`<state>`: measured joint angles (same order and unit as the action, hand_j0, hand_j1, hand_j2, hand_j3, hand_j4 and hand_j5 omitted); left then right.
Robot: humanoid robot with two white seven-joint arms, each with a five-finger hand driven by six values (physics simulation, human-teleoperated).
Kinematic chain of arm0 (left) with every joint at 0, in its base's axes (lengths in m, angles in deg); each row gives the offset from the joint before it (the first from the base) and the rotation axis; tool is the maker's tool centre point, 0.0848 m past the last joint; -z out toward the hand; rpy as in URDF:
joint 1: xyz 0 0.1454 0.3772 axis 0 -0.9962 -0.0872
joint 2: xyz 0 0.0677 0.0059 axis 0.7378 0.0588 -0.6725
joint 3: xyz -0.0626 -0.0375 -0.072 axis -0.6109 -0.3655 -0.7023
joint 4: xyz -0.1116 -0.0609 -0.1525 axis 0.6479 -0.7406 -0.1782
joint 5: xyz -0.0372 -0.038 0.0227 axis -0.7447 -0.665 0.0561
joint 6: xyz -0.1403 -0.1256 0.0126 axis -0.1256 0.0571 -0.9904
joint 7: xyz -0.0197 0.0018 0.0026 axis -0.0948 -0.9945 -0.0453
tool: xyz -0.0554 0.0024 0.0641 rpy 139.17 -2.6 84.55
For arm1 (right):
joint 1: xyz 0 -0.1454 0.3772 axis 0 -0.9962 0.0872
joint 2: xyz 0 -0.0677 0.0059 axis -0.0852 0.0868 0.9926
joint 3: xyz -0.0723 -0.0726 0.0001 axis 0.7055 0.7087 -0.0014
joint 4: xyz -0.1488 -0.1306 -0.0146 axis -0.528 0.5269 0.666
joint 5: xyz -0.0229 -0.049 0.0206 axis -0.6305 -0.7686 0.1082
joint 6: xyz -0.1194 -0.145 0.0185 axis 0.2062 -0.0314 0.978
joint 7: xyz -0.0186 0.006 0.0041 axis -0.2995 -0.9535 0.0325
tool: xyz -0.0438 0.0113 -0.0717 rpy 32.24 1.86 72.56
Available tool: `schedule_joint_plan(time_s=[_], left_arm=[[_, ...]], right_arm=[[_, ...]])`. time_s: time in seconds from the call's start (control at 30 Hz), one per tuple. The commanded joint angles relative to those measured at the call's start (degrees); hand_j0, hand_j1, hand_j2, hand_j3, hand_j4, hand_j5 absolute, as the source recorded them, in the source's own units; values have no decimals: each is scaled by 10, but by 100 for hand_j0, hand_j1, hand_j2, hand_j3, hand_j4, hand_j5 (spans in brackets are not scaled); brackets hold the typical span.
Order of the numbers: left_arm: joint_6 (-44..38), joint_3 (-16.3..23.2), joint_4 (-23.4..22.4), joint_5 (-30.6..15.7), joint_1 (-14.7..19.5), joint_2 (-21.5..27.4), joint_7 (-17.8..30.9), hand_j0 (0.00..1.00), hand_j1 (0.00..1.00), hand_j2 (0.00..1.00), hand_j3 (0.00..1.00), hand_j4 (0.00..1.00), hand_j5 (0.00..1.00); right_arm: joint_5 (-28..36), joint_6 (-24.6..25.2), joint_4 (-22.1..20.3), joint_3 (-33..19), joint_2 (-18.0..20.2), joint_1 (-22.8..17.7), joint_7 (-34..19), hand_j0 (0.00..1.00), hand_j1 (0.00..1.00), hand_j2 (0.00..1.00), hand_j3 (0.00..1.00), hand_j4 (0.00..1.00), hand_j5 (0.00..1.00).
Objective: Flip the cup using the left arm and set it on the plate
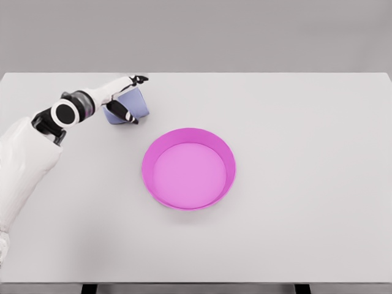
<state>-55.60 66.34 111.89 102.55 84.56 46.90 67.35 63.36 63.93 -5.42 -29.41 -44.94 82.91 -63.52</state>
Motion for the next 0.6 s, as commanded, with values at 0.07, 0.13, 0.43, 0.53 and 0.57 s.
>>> schedule_joint_plan(time_s=[0.07, 0.13, 0.43, 0.53, 0.57], left_arm=[[1, 1, -13, 1, 2, -5, -1, 100, 100, 100, 100, 100, 100], [1, 1, -13, 0, 5, -4, -1, 100, 100, 100, 100, 100, 100], [0, 3, -29, 0, 6, -7, -4, 80, 80, 80, 80, 80, 80], [0, 3, -29, 0, 5, -11, -4, 75, 75, 75, 75, 75, 75], [0, 3, -30, 0, 6, -11, -4, 74, 74, 74, 74, 74, 74]], right_arm=[[0, 0, 0, 0, 0, 0, -1, 100, 100, 100, 100, 100, 100], [0, 0, 0, 0, 0, 0, 0, 100, 100, 100, 100, 100, 100], [0, 0, 0, 0, 0, 0, 0, 100, 100, 100, 100, 100, 100], [0, 0, 0, 0, 0, 0, 0, 100, 100, 100, 100, 100, 100], [0, 0, 0, 0, 0, 0, 0, 100, 100, 100, 100, 100, 100]])
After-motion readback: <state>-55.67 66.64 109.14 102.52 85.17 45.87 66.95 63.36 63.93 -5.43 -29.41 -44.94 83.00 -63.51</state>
